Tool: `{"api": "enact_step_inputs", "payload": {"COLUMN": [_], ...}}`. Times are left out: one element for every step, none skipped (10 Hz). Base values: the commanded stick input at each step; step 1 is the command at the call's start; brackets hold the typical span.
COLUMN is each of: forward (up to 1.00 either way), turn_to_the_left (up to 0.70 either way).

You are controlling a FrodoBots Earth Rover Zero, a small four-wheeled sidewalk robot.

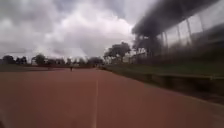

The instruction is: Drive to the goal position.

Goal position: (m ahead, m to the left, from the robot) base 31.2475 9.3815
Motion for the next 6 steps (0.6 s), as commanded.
{"api": "enact_step_inputs", "payload": {"forward": [0.85, 0.85, 0.85, 0.85, 0.85, 0.85], "turn_to_the_left": [0.01, 0.01, 0.01, 0.01, 0.01, 0.01]}}
